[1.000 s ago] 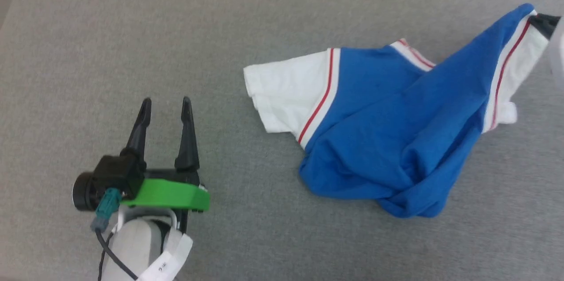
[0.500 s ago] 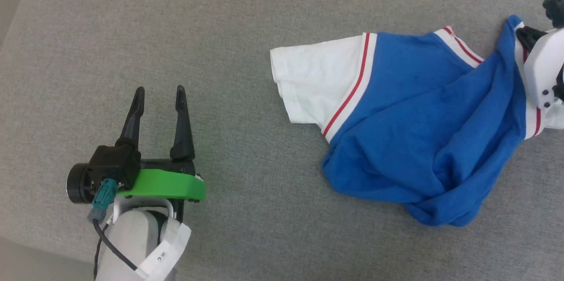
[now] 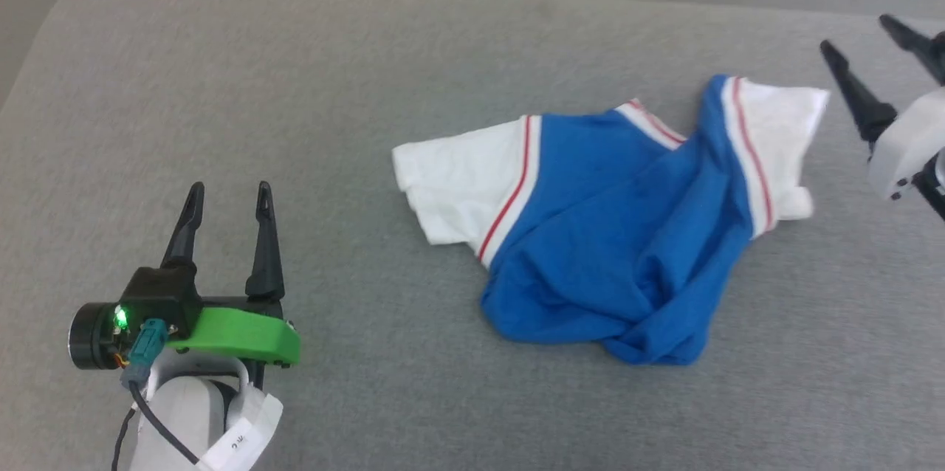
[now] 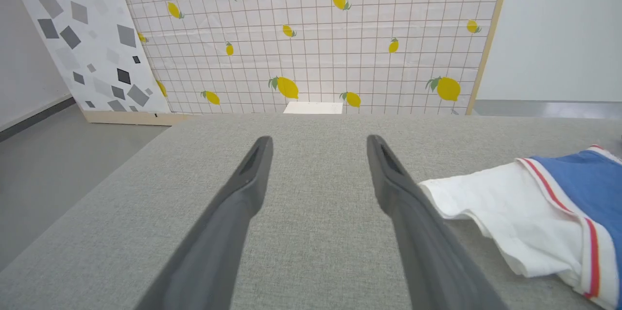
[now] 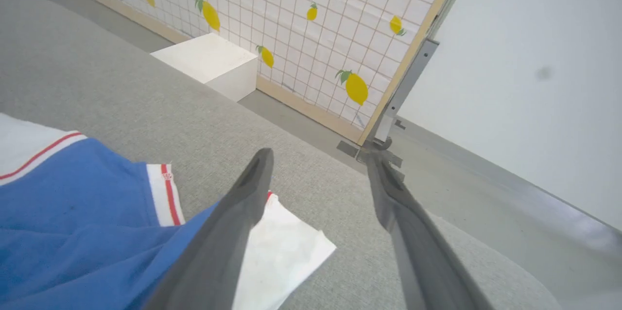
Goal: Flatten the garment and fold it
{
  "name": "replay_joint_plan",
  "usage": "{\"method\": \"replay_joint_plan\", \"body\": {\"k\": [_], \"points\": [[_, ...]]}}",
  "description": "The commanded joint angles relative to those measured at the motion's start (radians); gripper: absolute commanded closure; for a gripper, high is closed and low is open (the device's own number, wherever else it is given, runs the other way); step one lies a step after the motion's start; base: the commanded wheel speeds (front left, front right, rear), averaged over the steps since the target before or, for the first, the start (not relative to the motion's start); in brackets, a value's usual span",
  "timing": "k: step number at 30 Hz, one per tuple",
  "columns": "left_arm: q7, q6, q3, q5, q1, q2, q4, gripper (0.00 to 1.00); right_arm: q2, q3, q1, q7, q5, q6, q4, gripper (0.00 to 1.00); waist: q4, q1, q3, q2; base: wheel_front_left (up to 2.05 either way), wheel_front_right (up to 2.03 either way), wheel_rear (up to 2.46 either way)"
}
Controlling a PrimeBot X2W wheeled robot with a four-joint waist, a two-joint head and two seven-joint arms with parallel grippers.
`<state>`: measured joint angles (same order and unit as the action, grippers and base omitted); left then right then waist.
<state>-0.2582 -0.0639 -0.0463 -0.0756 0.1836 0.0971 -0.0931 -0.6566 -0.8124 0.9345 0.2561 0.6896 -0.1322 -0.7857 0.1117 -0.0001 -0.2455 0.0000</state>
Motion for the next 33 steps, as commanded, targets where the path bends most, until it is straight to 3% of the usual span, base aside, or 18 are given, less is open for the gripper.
{"method": "replay_joint_plan", "body": {"k": [1,7,10,14,17,22,33], "points": [[-0.004,-0.010,0.003,0.017,0.000,0.013,-0.013,0.00,-0.004,0.071,-0.046,0.005,-0.036,0.002,0.038,0.00,-0.082,0.0001,0.082,0.0000,0.00,0.00,0.00],[-0.004,-0.037,0.022,0.025,0.082,0.066,-0.083,0.00,0.070,0.489,-0.311,0.005,-0.229,0.002,0.257,0.00,-0.104,0.0001,0.104,0.0000,0.00,0.00,0.00],[0.006,-0.050,0.055,0.033,0.153,0.103,-0.144,0.00,0.154,0.669,-0.451,0.006,-0.337,0.002,0.375,0.00,-0.108,0.0001,0.113,0.0000,0.00,0.00,0.00],[0.085,-0.061,0.108,0.027,0.265,0.145,-0.220,0.00,0.269,0.829,-0.588,0.006,-0.433,0.002,0.517,0.00,-0.112,0.0001,0.118,0.0000,0.00,0.00,0.00],[0.168,-0.065,0.158,-0.007,0.351,0.170,-0.270,0.00,0.340,0.881,-0.666,0.006,-0.485,0.002,0.605,0.00,-0.115,0.0001,0.116,0.0000,0.00,0.00,0.00],[0.366,-0.066,0.366,-0.139,0.501,0.249,-0.345,0.00,0.421,0.912,-0.761,0.006,-0.551,0.002,0.709,0.00,-0.123,0.0001,0.097,0.0000,0.00,0.00,0.00],[0.902,-0.067,0.758,-0.545,0.777,0.393,-0.420,0.00,0.479,0.905,-0.797,0.005,-0.604,0.002,0.783,0.00,-0.165,0.0001,0.009,0.0000,0.00,0.00,0.00]]}}
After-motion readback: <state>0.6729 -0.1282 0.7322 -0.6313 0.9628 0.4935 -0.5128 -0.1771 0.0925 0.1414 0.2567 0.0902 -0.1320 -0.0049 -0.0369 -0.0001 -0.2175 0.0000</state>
